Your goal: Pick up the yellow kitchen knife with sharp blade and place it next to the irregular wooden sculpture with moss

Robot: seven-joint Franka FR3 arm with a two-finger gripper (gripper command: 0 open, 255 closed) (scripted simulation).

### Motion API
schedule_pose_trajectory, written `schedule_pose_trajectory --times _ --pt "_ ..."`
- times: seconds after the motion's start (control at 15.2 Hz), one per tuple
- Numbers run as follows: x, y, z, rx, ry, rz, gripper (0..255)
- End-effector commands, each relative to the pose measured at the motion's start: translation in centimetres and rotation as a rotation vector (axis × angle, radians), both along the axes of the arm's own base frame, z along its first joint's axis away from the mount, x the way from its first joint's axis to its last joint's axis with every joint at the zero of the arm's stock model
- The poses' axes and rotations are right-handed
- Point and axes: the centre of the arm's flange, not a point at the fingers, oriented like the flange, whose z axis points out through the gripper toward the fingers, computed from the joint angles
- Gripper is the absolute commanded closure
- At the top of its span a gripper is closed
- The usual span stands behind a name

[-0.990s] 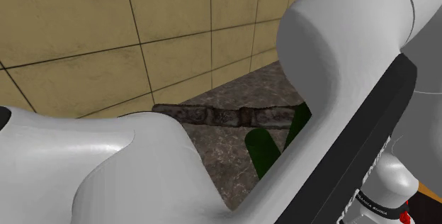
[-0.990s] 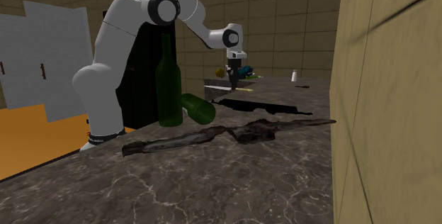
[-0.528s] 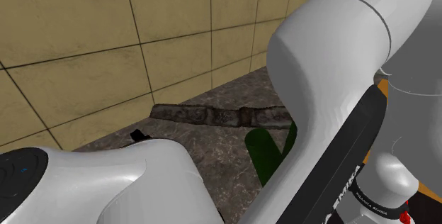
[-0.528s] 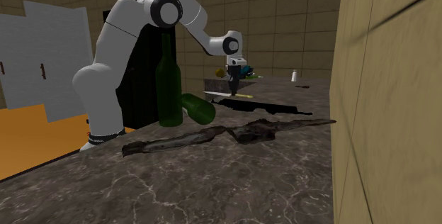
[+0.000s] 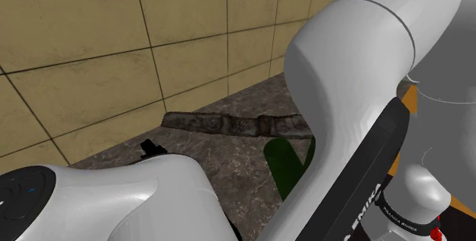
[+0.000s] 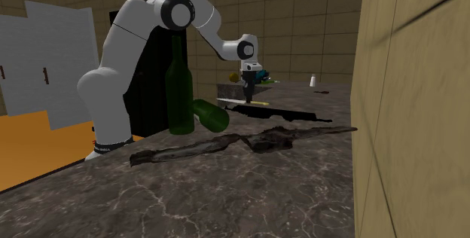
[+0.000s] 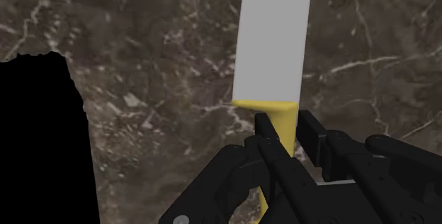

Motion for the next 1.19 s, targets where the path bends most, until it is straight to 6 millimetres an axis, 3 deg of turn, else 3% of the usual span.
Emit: schedule_pose_trajectory --times 0.0,0.33,0.59,1.12 --pt "0.0 0.0 0.0 0.0 0.0 0.0 0" --pt "0.0 0.0 0.0 0.0 0.0 0.0 0" --pt "0.0 -0.1 5.0 0.0 0.0 0.0 0" --pt "0.0 -0.1 5.0 0.0 0.0 0.0 0"
